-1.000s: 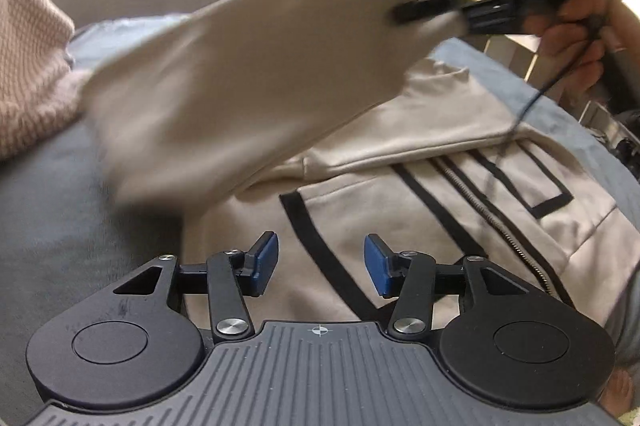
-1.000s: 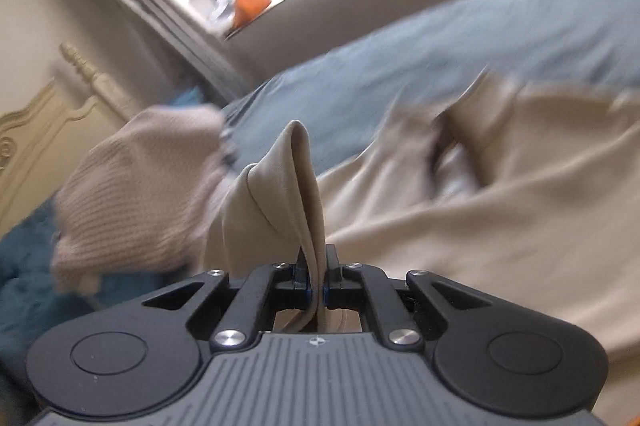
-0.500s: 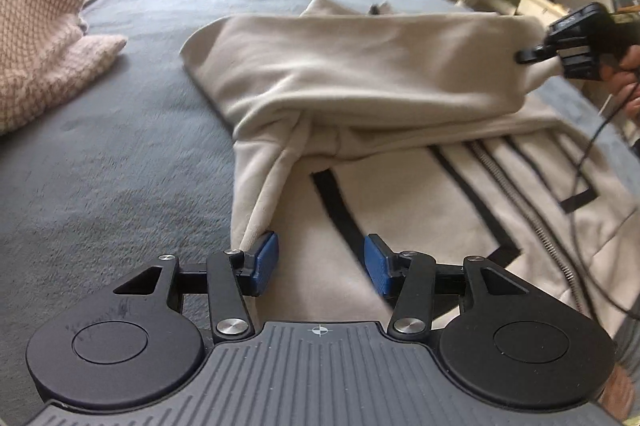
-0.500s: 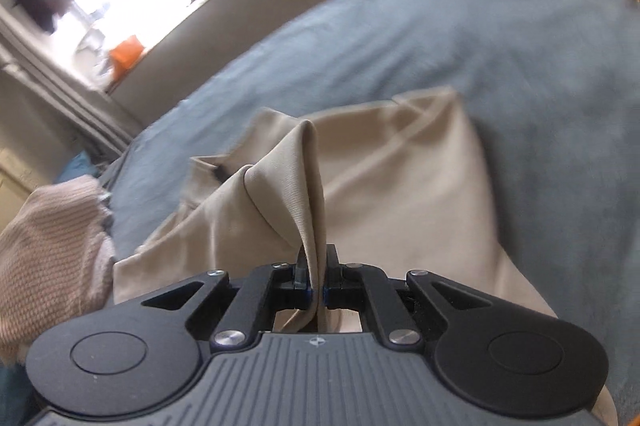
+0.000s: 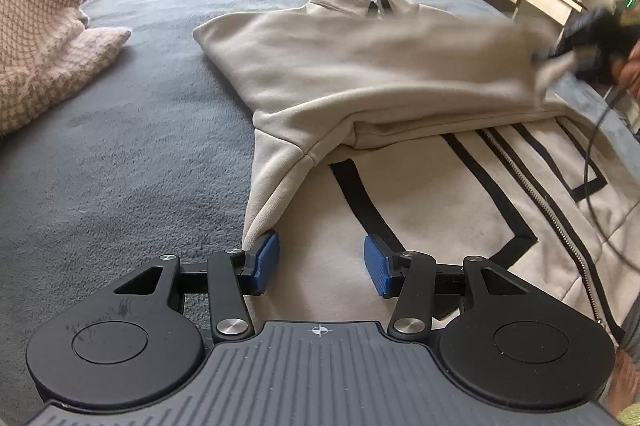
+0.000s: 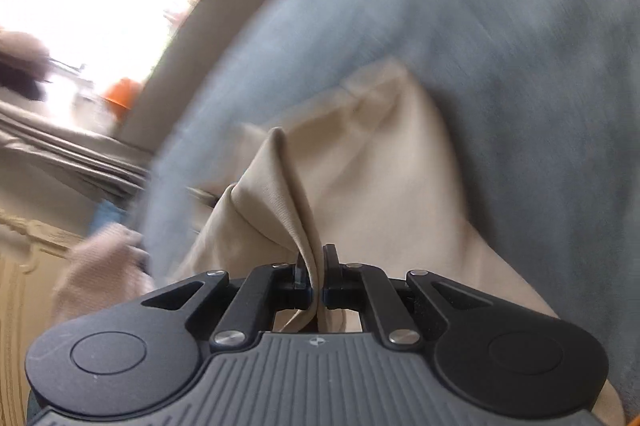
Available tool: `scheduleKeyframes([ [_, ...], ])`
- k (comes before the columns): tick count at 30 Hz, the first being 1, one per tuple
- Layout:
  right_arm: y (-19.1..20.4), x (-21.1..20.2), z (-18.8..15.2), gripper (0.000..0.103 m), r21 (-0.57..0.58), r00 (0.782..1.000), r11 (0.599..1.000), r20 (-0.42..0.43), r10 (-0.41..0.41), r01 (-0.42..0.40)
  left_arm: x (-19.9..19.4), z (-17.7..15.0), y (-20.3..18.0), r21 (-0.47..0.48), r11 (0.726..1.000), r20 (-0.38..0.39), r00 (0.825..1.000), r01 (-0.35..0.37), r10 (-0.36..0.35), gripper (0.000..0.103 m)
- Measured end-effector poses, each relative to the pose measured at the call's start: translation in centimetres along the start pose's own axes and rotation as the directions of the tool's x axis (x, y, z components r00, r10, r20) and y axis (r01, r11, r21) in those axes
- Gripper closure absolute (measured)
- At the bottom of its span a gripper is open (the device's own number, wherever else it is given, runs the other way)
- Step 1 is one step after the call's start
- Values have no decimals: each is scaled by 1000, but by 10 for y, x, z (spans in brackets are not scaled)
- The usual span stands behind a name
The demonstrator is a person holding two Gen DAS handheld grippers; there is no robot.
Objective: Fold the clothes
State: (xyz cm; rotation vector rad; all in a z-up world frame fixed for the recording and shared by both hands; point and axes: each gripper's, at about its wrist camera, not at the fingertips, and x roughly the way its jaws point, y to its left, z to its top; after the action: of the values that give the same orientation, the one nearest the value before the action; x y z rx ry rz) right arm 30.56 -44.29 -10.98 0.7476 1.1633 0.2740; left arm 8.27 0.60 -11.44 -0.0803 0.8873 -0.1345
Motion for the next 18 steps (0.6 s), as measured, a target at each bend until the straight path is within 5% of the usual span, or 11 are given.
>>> scheduleKeyframes([
  [4,-25,11,3,96,93,1000,995,-15,27,-26,-1,1,1,7,1000,-7,1000,7,-7,55],
  [12,-33,-33,12,85,59,977,994,188,-101,91,-9,-1,1,23,1000,-1,1000,15,-15,55],
  [15,14,-40,-16,85,-219,970,964,223,-99,149,-20,0,-1,44,999,46,999,15,-17,53],
  [18,67,-41,-50,85,-495,975,853,212,-68,167,-24,2,-8,93,996,93,996,-10,1,50],
])
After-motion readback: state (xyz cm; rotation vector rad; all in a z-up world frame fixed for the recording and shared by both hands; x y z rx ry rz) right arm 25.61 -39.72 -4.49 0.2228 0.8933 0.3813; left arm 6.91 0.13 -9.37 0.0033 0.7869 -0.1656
